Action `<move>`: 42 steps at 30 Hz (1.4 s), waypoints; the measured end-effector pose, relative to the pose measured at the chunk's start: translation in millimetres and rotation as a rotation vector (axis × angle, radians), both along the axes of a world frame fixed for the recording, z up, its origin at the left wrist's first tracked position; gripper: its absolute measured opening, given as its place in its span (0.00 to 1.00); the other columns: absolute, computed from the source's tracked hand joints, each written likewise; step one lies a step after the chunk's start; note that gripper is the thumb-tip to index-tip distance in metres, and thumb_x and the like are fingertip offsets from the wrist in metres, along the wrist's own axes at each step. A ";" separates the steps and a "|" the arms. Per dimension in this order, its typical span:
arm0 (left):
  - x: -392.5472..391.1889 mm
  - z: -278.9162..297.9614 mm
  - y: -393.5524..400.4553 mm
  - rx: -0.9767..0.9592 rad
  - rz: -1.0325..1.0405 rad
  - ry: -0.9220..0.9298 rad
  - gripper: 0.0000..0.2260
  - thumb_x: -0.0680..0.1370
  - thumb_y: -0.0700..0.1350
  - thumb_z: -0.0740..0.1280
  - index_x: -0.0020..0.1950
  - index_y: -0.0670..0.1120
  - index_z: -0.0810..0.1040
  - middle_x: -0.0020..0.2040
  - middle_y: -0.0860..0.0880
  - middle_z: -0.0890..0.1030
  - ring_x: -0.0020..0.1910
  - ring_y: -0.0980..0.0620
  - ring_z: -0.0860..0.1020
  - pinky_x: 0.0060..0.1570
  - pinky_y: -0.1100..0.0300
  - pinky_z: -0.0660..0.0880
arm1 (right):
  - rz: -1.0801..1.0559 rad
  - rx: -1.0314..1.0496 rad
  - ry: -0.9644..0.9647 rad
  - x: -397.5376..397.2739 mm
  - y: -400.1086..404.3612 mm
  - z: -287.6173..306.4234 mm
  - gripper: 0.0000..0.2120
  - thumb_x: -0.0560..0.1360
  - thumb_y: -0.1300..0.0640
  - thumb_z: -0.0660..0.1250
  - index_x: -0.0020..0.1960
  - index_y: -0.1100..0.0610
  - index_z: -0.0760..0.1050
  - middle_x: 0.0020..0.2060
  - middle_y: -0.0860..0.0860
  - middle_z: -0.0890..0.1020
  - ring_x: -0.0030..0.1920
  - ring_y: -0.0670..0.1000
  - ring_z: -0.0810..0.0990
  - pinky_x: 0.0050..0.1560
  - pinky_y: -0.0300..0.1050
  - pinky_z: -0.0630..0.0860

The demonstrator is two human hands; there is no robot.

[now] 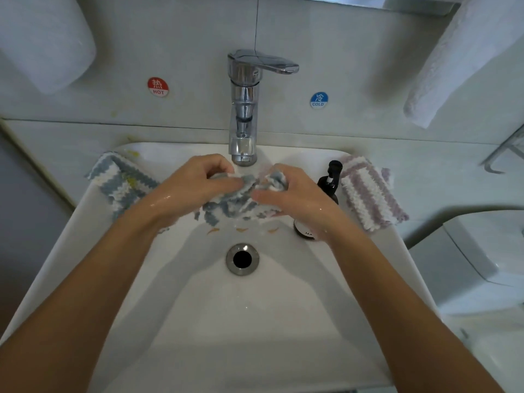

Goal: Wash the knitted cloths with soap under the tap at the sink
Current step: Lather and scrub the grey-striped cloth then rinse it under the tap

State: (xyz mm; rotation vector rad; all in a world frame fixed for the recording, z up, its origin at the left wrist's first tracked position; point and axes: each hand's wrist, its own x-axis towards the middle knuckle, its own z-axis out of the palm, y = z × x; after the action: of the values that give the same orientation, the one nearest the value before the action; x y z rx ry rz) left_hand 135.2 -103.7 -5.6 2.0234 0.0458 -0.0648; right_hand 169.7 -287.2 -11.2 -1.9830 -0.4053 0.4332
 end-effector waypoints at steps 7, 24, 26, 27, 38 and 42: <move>1.9 -5.2 24.7 0.366 -0.272 0.153 0.11 0.73 0.41 0.74 0.53 0.51 0.78 0.48 0.48 0.79 0.41 0.55 0.78 0.41 0.56 0.77 | 0.225 -0.402 -0.138 -6.0 -2.7 1.4 0.14 0.74 0.69 0.61 0.39 0.53 0.63 0.35 0.47 0.67 0.34 0.47 0.66 0.34 0.41 0.67; 5.5 -16.3 27.5 0.137 -0.173 0.191 0.10 0.75 0.38 0.71 0.50 0.46 0.71 0.44 0.43 0.82 0.34 0.53 0.81 0.42 0.53 0.82 | 0.134 -0.318 -0.218 -4.5 2.7 -11.0 0.15 0.77 0.60 0.67 0.62 0.51 0.71 0.49 0.47 0.75 0.49 0.51 0.76 0.50 0.49 0.77; 5.4 -16.6 27.2 0.167 -0.179 0.177 0.12 0.74 0.41 0.73 0.52 0.49 0.72 0.46 0.45 0.80 0.36 0.55 0.80 0.39 0.56 0.82 | 0.147 -0.438 -0.284 -3.1 3.1 -12.4 0.04 0.77 0.60 0.67 0.52 0.55 0.74 0.47 0.51 0.75 0.48 0.52 0.75 0.45 0.45 0.71; 4.9 -16.1 27.4 0.171 -0.179 0.183 0.13 0.74 0.42 0.73 0.53 0.50 0.73 0.48 0.47 0.80 0.38 0.55 0.80 0.39 0.57 0.82 | 0.135 -0.469 -0.298 -3.1 2.5 -13.1 0.02 0.77 0.60 0.66 0.48 0.56 0.74 0.45 0.51 0.75 0.47 0.53 0.75 0.44 0.45 0.70; 3.0 -14.5 15.6 0.109 -0.097 0.208 0.15 0.79 0.57 0.62 0.50 0.47 0.78 0.40 0.48 0.81 0.44 0.51 0.82 0.38 0.58 0.82 | 0.048 -0.428 -0.332 -5.7 2.2 -11.0 0.10 0.76 0.60 0.63 0.56 0.52 0.72 0.45 0.50 0.78 0.45 0.55 0.78 0.44 0.54 0.78; 3.7 -20.7 1.4 -0.084 0.046 0.164 0.07 0.81 0.48 0.63 0.53 0.45 0.74 0.46 0.45 0.81 0.38 0.55 0.82 0.39 0.54 0.81 | -0.040 -0.070 -0.051 -7.7 10.6 -15.8 0.08 0.74 0.52 0.70 0.49 0.49 0.72 0.45 0.49 0.78 0.43 0.49 0.77 0.40 0.49 0.76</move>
State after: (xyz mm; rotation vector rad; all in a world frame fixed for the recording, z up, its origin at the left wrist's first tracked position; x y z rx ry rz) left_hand 138.9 -102.3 -26.3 1.9279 0.1900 -0.2010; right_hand 162.0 -276.7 -27.0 -2.0703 -0.3868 0.3772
